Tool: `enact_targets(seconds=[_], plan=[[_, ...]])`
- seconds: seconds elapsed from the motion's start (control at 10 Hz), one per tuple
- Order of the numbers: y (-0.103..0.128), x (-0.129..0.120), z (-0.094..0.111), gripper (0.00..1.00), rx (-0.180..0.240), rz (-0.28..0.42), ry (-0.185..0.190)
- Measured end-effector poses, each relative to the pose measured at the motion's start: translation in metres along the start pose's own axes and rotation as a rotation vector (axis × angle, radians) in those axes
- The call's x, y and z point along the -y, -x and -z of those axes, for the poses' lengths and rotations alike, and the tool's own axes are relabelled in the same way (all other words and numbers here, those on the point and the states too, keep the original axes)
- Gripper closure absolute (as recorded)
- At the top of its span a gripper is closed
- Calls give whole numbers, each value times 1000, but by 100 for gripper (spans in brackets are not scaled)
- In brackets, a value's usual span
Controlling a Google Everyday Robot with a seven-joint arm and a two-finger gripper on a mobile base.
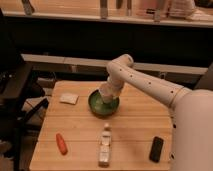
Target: Place the ceramic cup in the ceramic bowl
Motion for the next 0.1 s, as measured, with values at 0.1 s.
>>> enact_targets(seconds=[0.1], plan=[[-1,0,0,32,-1,1,0]])
